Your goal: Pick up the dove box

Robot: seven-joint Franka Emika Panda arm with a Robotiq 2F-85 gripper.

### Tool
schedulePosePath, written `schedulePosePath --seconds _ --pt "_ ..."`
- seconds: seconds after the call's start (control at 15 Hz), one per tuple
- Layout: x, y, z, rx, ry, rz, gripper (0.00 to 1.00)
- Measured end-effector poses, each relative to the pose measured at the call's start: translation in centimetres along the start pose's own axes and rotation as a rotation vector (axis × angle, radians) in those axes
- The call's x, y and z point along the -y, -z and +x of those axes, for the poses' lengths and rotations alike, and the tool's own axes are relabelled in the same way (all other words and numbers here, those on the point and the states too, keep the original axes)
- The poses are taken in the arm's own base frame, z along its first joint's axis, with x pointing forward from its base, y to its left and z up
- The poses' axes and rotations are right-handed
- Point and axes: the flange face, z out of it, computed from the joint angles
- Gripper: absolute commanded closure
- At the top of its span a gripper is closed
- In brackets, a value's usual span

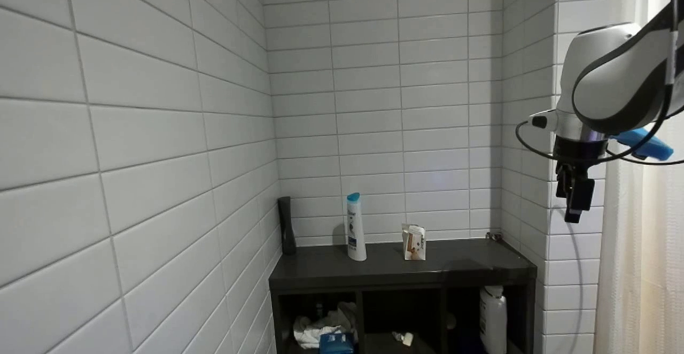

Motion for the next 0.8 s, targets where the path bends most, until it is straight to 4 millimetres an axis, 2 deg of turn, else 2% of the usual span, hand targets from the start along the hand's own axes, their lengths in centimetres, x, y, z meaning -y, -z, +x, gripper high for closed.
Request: schedulePosePath --seconds 0.8 --pt "-0.5 0.0 -1.3 0.108 0.136 -0.097 0.00"
